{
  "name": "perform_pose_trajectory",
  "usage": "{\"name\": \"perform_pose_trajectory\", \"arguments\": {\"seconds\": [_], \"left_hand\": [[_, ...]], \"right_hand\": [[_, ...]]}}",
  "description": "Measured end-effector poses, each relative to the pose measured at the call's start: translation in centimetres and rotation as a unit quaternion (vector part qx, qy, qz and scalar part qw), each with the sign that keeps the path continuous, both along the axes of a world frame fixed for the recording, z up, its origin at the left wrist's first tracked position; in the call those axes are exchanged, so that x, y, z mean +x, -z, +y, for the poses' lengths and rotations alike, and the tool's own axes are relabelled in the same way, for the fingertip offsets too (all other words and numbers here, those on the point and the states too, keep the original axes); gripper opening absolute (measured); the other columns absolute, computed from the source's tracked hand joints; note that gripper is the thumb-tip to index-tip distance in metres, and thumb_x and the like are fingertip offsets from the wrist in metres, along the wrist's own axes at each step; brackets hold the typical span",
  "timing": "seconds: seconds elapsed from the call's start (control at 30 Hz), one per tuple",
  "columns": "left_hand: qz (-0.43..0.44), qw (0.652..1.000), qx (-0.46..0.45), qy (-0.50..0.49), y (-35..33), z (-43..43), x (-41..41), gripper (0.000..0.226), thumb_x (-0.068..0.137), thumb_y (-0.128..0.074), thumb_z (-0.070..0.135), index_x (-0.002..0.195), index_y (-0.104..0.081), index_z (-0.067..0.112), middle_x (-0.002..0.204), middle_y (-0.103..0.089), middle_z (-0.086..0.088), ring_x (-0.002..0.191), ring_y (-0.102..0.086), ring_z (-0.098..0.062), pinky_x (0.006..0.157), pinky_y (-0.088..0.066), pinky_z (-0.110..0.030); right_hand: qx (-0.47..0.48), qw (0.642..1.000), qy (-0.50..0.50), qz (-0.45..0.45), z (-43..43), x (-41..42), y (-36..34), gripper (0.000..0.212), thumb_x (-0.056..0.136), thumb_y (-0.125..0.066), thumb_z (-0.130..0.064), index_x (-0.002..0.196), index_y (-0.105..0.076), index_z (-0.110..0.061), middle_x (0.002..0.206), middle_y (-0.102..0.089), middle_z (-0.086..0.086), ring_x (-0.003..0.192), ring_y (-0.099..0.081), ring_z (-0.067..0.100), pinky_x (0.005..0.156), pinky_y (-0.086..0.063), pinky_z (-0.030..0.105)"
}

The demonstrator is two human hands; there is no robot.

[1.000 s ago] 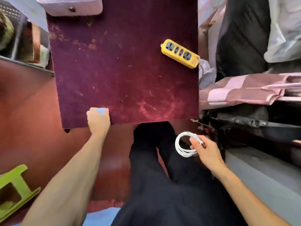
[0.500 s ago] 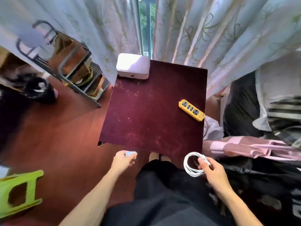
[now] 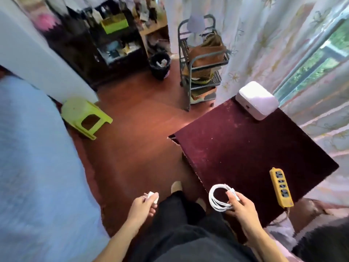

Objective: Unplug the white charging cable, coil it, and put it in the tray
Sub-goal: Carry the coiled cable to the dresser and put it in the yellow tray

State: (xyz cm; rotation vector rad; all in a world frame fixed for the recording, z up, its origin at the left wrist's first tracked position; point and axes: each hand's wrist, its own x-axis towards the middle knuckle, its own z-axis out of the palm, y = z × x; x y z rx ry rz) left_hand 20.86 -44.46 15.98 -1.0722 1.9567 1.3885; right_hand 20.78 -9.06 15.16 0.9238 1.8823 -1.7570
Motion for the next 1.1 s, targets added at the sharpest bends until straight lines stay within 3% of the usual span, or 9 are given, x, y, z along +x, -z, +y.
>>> {"name": "perform_pose_trajectory", "arguments": {"seconds": [0.13, 0.27, 0.43, 0.6, 0.77, 0.97, 1.1], "left_hand": [[-0.049, 0.992, -0.010, -0.112, 1.2, -3.3, 4.6, 0.034, 0.091, -0.073, 0.033, 0.079, -0.073, 0.001, 0.056, -0.072, -0.004, 0.044, -0.060, -0.011, 0.046, -0.050, -0.027], [-0.067, 0.973, -0.014, -0.221, 2.4, -7.1, 5.4, 0.034, 0.090, -0.075, 0.029, 0.071, -0.070, 0.001, 0.053, -0.071, -0.007, 0.040, -0.058, -0.016, 0.045, -0.049, -0.027], [-0.034, 0.975, -0.007, -0.217, 2.0, -11.8, 1.0, 0.039, 0.089, -0.072, 0.042, 0.078, -0.074, 0.005, 0.067, -0.078, -0.007, 0.049, -0.066, -0.011, 0.053, -0.055, -0.027], [0.004, 0.985, 0.014, -0.172, 0.2, -17.2, -6.5, 0.034, 0.093, -0.067, 0.036, 0.079, -0.072, 0.005, 0.060, -0.071, -0.001, 0.047, -0.061, -0.005, 0.050, -0.051, -0.021], [0.028, 0.987, 0.008, -0.155, -1.0, -23.2, -14.6, 0.036, 0.094, -0.065, 0.037, 0.085, -0.074, 0.003, 0.063, -0.071, -0.001, 0.052, -0.063, -0.007, 0.050, -0.052, -0.017], [0.020, 0.985, 0.005, -0.171, 0.2, -28.4, -22.4, 0.039, 0.090, -0.069, 0.044, 0.086, -0.075, 0.006, 0.063, -0.077, 0.003, 0.048, -0.068, -0.004, 0.045, -0.050, -0.016], [0.007, 0.985, 0.004, -0.173, 1.1, -30.6, -27.7, 0.036, 0.090, -0.070, 0.044, 0.090, -0.074, 0.008, 0.069, -0.079, 0.001, 0.051, -0.069, -0.007, 0.048, -0.052, -0.020]], "right_hand": [[-0.004, 0.997, -0.083, 0.004, -3.4, -4.5, 0.0, 0.017, 0.103, -0.066, -0.023, 0.097, -0.080, -0.015, 0.077, -0.066, 0.004, 0.067, -0.068, 0.008, 0.062, -0.061, 0.026], [-0.007, 0.991, -0.135, 0.003, -8.0, -9.1, 0.1, 0.017, 0.102, -0.068, -0.028, 0.099, -0.082, -0.020, 0.077, -0.072, 0.001, 0.074, -0.072, 0.012, 0.067, -0.063, 0.030], [-0.008, 0.985, -0.170, 0.005, -14.8, -14.7, -0.3, 0.017, 0.102, -0.068, -0.031, 0.100, -0.083, -0.022, 0.077, -0.074, 0.001, 0.075, -0.075, 0.012, 0.068, -0.063, 0.032], [-0.017, 0.986, -0.165, 0.009, -21.3, -19.9, -1.3, 0.013, 0.100, -0.070, -0.020, 0.101, -0.082, -0.014, 0.077, -0.074, 0.007, 0.071, -0.073, 0.011, 0.068, -0.059, 0.029], [-0.031, 0.986, -0.161, 0.016, -26.1, -24.9, -1.6, 0.016, 0.102, -0.069, -0.019, 0.108, -0.079, -0.009, 0.084, -0.073, 0.014, 0.080, -0.070, 0.021, 0.083, -0.059, 0.044], [-0.052, 0.990, -0.132, 0.021, -30.0, -32.7, -0.9, 0.017, 0.103, -0.066, -0.019, 0.109, -0.079, -0.008, 0.082, -0.078, 0.011, 0.073, -0.074, 0.016, 0.074, -0.059, 0.034], [-0.068, 0.990, -0.123, 0.012, -32.6, -39.6, 0.3, 0.019, 0.102, -0.068, -0.022, 0.107, -0.077, -0.007, 0.078, -0.075, 0.007, 0.067, -0.071, 0.015, 0.074, -0.059, 0.038]]}}
